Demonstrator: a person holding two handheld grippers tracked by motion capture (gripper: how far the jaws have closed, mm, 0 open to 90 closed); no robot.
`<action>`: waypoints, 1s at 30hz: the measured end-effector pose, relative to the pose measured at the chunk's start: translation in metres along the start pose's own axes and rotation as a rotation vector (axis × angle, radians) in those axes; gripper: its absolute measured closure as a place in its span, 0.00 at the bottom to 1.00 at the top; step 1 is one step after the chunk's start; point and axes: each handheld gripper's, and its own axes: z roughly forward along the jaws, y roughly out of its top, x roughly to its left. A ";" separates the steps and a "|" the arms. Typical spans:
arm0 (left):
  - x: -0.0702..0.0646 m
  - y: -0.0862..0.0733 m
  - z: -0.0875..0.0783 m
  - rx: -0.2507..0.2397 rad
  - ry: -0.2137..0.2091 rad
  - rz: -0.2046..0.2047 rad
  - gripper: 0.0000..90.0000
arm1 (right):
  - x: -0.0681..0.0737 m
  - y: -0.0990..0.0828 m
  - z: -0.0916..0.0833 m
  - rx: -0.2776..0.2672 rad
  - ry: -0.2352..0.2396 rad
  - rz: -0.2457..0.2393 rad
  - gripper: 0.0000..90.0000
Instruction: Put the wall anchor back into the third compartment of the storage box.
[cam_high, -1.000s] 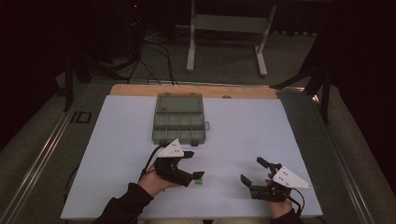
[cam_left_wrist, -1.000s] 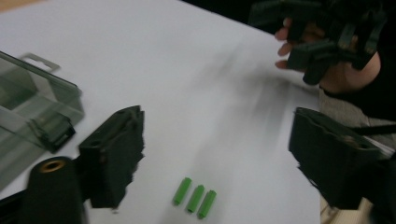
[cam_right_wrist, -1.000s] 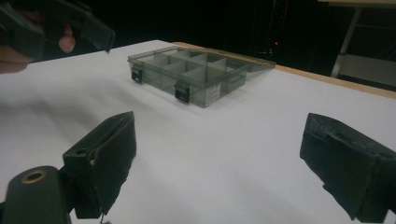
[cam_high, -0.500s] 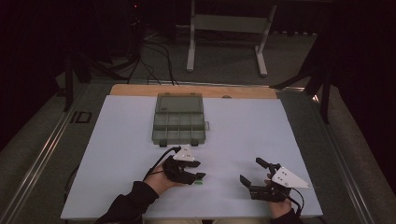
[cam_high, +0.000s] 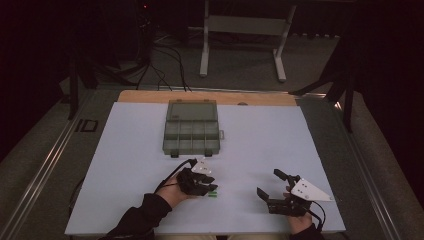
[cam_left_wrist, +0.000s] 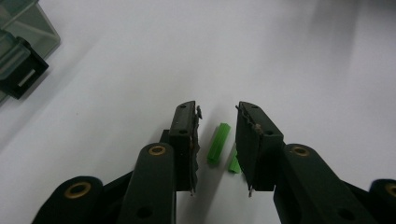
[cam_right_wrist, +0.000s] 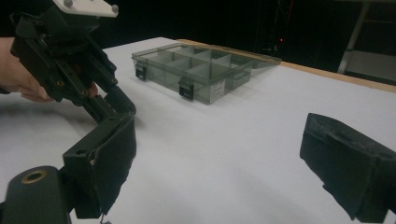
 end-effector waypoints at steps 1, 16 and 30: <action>0.001 -0.001 0.002 0.008 0.001 0.000 0.76 | 0.000 0.000 0.000 0.002 0.002 0.000 0.12; 0.001 0.000 0.009 0.057 0.022 0.031 0.91 | 0.001 0.000 0.000 0.003 0.003 -0.002 0.12; 0.004 0.012 -0.013 -0.005 0.020 0.003 0.92 | 0.000 0.000 0.000 0.000 0.002 -0.001 0.12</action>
